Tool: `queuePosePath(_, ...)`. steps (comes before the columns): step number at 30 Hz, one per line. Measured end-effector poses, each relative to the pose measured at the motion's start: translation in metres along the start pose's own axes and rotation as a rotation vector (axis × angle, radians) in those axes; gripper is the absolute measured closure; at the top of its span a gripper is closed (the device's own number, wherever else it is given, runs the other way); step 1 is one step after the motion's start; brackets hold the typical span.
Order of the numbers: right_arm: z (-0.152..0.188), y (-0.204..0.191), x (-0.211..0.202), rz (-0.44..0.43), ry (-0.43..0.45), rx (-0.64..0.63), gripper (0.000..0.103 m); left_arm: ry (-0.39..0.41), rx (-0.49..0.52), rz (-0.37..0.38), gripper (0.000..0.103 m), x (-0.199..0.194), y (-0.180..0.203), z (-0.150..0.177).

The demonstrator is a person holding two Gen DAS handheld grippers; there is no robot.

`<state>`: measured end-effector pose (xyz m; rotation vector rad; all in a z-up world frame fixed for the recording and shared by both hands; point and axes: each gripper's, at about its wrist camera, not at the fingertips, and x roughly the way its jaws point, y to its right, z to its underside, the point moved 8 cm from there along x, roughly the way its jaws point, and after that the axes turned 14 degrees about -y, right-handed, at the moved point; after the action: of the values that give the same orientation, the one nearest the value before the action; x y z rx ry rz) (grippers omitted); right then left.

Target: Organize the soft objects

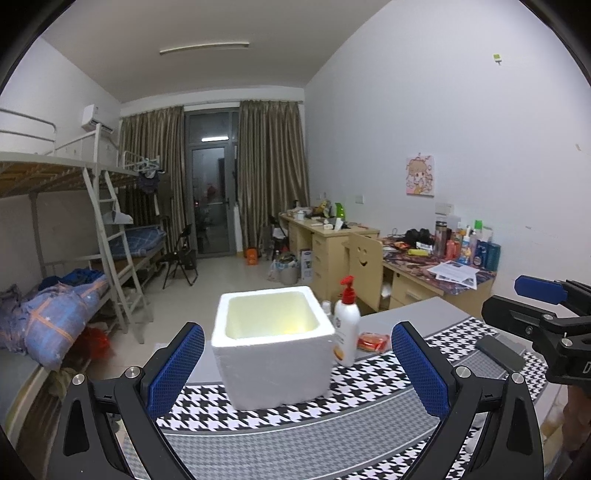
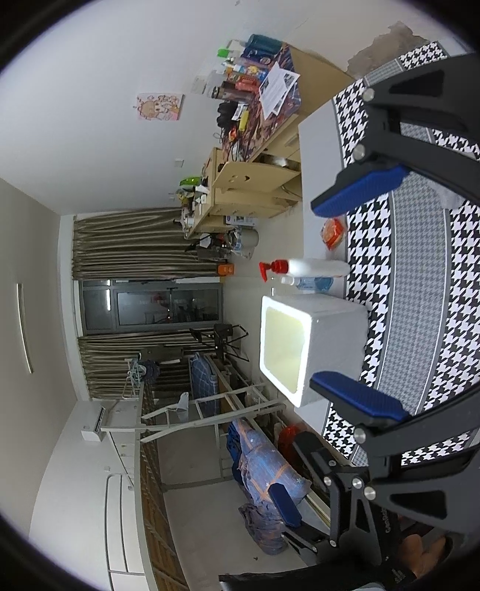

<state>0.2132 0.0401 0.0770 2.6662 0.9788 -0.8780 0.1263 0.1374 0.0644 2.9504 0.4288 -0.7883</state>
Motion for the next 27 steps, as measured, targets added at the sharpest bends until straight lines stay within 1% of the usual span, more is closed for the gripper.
queuePosePath(7, 0.015, 0.014, -0.008, 0.034, 0.005, 0.014, 0.014, 0.004, 0.013, 0.026, 0.001, -0.002, 0.021, 0.01)
queuePosePath(16, 0.032, 0.033, -0.014, 0.082, 0.011, 0.034, 0.014, -0.011, 0.016, 0.067, 0.001, 0.003, 0.042, 0.021)
queuePosePath(21, 0.043, 0.042, -0.015, 0.106, 0.01, 0.027, 0.014, -0.008, 0.02, 0.089, 0.001, 0.002, 0.054, 0.028)
queuePosePath(27, 0.054, 0.056, -0.014, 0.105, 0.004, 0.058, 0.014, -0.013, 0.038, 0.118, 0.001, 0.004, 0.07, 0.037)
